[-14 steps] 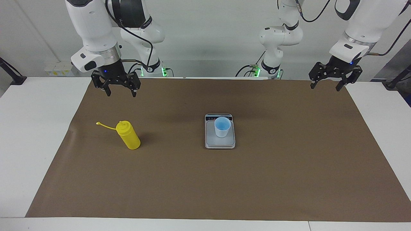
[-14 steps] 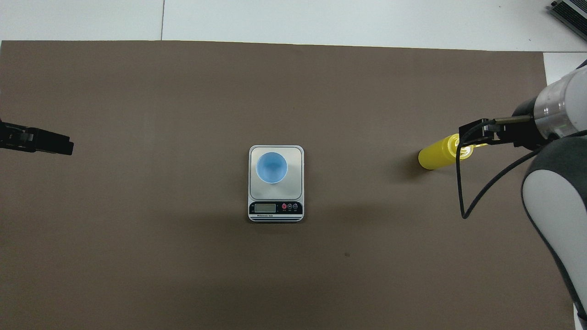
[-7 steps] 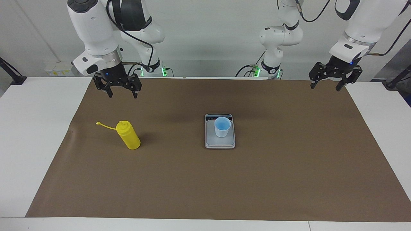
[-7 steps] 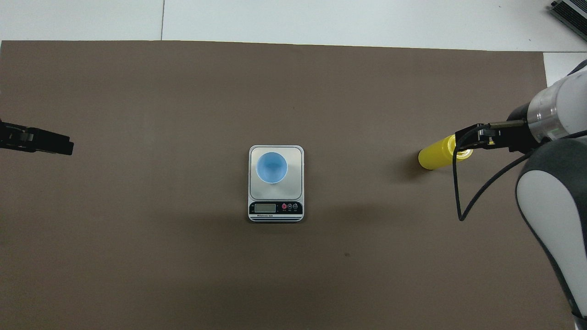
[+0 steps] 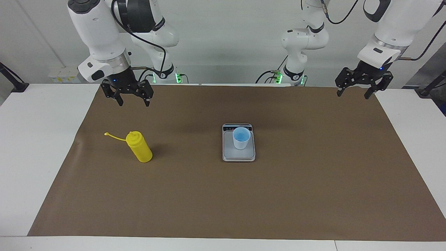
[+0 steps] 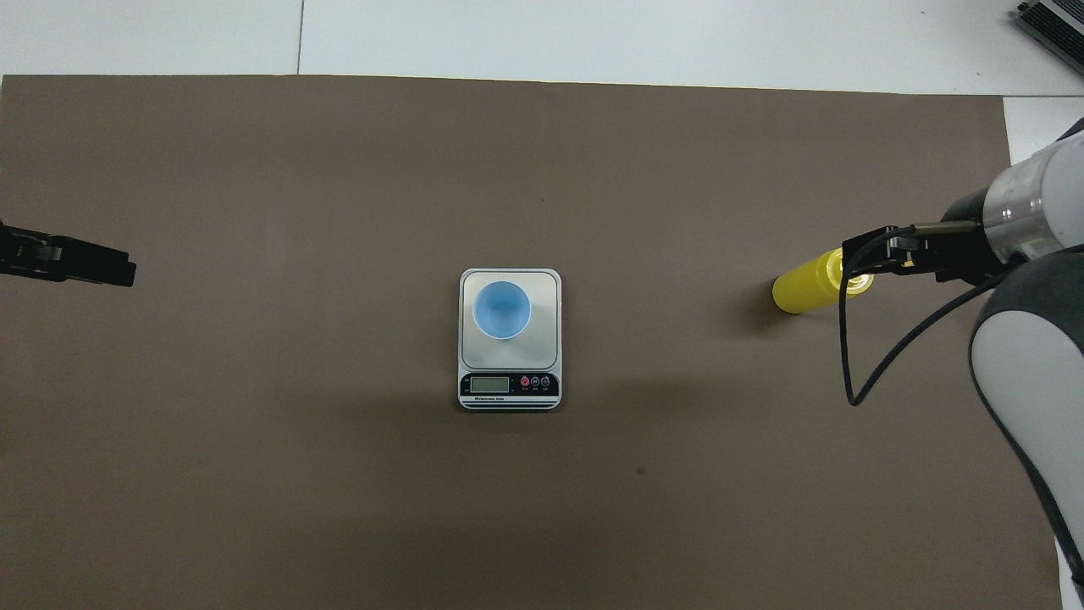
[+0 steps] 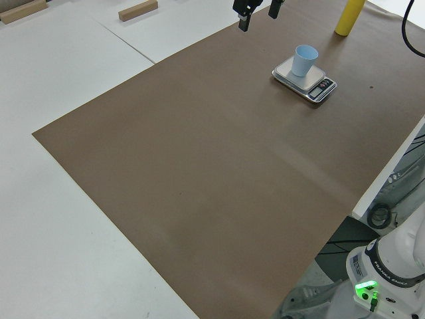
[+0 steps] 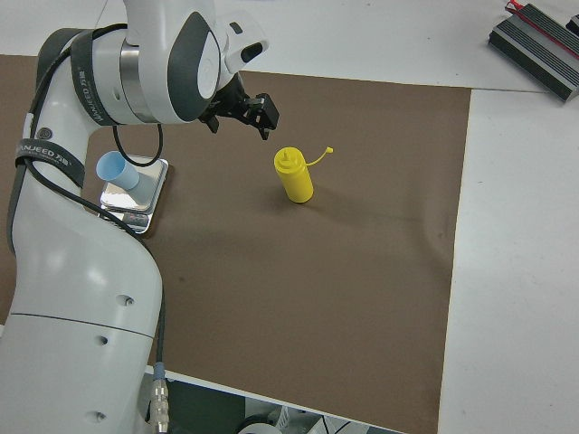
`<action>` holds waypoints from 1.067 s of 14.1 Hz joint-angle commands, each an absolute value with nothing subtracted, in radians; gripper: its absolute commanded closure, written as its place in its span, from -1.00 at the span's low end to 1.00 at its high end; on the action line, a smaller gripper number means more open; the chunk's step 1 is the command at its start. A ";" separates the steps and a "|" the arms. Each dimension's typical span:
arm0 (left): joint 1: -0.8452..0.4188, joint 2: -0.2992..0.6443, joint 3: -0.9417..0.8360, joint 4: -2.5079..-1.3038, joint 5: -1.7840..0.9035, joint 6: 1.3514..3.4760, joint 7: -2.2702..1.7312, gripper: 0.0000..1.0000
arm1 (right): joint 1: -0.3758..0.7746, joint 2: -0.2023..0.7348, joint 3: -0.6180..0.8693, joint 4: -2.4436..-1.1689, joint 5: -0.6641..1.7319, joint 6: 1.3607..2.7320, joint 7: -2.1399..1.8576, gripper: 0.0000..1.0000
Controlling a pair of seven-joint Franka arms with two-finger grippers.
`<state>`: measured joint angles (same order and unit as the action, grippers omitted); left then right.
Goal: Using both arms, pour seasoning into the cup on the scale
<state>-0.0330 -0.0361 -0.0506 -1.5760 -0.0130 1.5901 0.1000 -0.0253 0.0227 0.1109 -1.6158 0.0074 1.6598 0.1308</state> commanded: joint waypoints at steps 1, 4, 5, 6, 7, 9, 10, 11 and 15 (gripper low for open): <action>-0.020 -0.060 -0.054 -1.598 -0.028 1.580 0.106 -1.00 | -0.040 -0.006 0.120 -1.658 0.025 1.684 0.141 -1.00; -0.020 -0.060 -0.054 -1.598 -0.028 1.580 0.106 -1.00 | -0.040 -0.006 0.118 -1.655 0.023 1.674 0.144 -1.00; -0.020 -0.060 -0.054 -1.598 -0.028 1.580 0.106 -1.00 | -0.040 -0.006 0.118 -1.655 0.023 1.672 0.144 -1.00; -0.020 -0.060 -0.054 -1.598 -0.028 1.580 0.106 -1.00 | -0.040 -0.006 0.118 -1.655 0.023 1.672 0.143 -1.00; -0.020 -0.060 -0.054 -1.598 -0.028 1.580 0.106 -1.00 | -0.040 -0.006 0.118 -1.654 0.023 1.672 0.143 -1.00; -0.020 -0.060 -0.054 -1.598 -0.028 1.580 0.106 -1.00 | -0.040 -0.006 0.118 -1.654 0.023 1.672 0.143 -1.00; -0.020 -0.060 -0.054 -1.598 -0.028 1.580 0.106 -1.00 | -0.040 -0.006 0.118 -1.654 0.023 1.672 0.143 -1.00; -0.020 -0.060 -0.054 -1.598 -0.028 1.580 0.106 -1.00 | -0.040 -0.006 0.118 -1.654 0.023 1.672 0.143 -1.00; -0.020 -0.060 -0.054 -1.598 -0.028 1.580 0.106 -1.00 | -0.040 -0.006 0.118 -1.654 0.023 1.672 0.143 -1.00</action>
